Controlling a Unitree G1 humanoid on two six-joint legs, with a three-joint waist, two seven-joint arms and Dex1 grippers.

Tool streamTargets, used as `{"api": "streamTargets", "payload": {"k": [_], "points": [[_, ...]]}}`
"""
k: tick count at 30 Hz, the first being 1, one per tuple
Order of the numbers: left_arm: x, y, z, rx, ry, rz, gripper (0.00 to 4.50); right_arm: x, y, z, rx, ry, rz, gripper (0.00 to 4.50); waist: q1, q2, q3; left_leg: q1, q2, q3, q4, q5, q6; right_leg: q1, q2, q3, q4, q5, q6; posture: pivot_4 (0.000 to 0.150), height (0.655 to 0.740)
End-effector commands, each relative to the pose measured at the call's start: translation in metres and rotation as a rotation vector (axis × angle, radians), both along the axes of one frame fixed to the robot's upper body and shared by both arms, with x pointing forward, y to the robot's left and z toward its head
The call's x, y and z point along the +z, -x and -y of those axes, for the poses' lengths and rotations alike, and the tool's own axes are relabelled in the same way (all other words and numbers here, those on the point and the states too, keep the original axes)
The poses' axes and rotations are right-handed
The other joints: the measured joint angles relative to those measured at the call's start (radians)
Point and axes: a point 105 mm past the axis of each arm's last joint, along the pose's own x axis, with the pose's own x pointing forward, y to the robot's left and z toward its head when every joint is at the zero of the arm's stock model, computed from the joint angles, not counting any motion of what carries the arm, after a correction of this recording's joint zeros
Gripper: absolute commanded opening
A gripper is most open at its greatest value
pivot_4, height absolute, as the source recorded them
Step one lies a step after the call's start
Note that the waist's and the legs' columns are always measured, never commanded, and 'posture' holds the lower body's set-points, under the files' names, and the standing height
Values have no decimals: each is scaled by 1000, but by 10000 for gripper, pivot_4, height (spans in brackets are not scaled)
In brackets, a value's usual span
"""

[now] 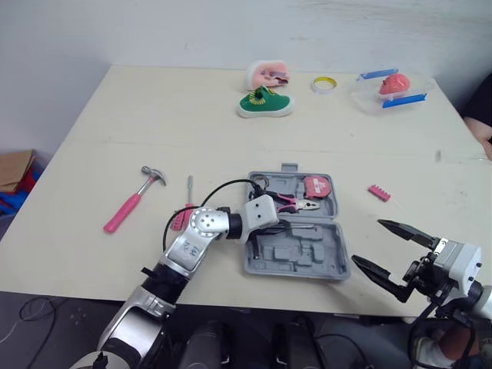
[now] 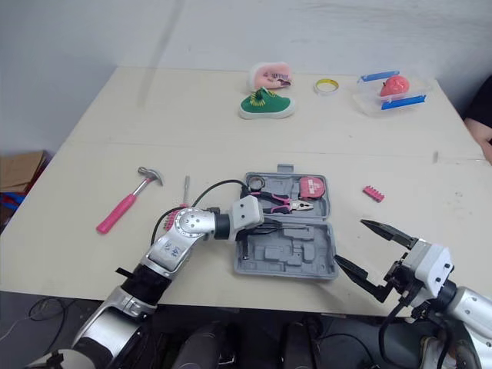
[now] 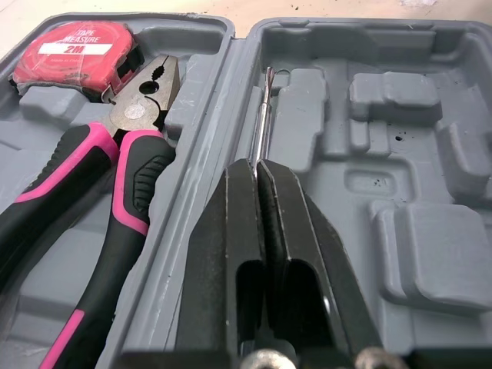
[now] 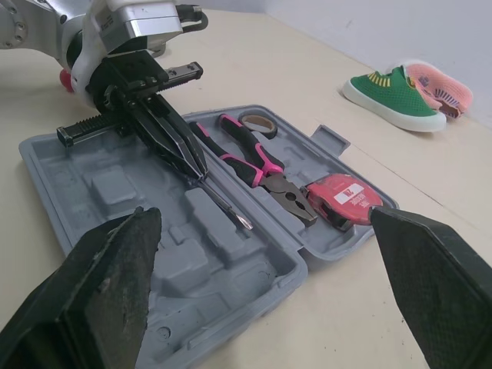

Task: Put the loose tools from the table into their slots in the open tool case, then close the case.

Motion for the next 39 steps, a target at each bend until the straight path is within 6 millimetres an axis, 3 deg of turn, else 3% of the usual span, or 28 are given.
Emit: {"api": "streamTargets", "payload": {"k": [1, 8, 11, 14, 19, 23, 26, 30, 32, 35, 39], "points": [[-27, 5, -6, 31, -99, -105, 484, 8, 4, -3, 7, 3, 43, 45000, 0, 0, 0, 0, 0, 0, 0, 0, 0, 0, 0, 0, 0, 0, 0, 1500, 7400], [-68, 15, -24, 98, -310, -279, 484, 8, 4, -2, 3, 5, 44, 45000, 0, 1, -10, 4, 1, 0, 0, -3, 0, 5, 1, -1, -2, 0, 0, 1500, 7400], [-79, 18, -29, 120, -358, -315, 484, 8, 3, -2, 2, 3, 43, 45000, -1, 3, -18, 18, 3, 0, -1, -15, 0, 20, 2, -1, -8, -1, 0, 1500, 7400], [-86, 21, -33, 118, -397, -323, 484, 7, 3, -2, 2, 3, 41, 45000, -2, 6, -26, 20, 6, 0, -1, -17, -1, 23, 3, 0, -11, -1, -1, 1500, 7400], [-32, 8, -3, 54, -91, -138, 484, 7, 3, 1, -2, 4, 42, 45000, -1, 10, -32, 21, 7, 0, -1, -19, -3, 23, 4, 1, -11, -2, -2, 1500, 7400], [20, 25, 3, -149, 109, -27, 484, 10, 4, 6, -1, 19, 40, 45000, -1, 11, -28, 15, 7, 0, -1, -18, -3, 17, 4, 1, -10, -2, -3, 1500, 7400], [51, 23, -9, -163, 223, 50, 484, 13, 6, 16, -9, 37, 35, 45000, -1, 13, -22, 12, 7, 1, -1, -12, -4, 13, 4, 1, -10, -2, -3, 1500, 7400], [87, 29, -41, -198, 375, 137, 484, 14, 11, 36, -34, 72, 8, 45000, -1, 13, -21, 12, 7, 1, -1, -12, -2, 14, 4, 0, -12, -2, -3, 1500, 7400], [93, 39, -56, -250, 408, 105, 5373, 15, 13, 45, -47, 94, 4, 45000, -5, 13, -19, 12, 7, 1, -2, -12, -2, 14, 5, 0, -12, -2, -3, 1500, 7400], [103, 25, -87, -105, 375, 152, 16303, 18, 17, 66, -85, 132, -2, 45000, -3, 12, -16, 13, 7, 2, -2, -13, -1, 14, 6, 1, -12, -2, -3, 1500, 7400], [93, 13, -156, 155, 290, 132, 33500, 13, 26, 100, -147, 184, -32, 45000, -6, 11, -15, 14, 7, 2, -2, -17, -1, 15, 6, 1, -11, -2, -2, 1500, 7400]]}}
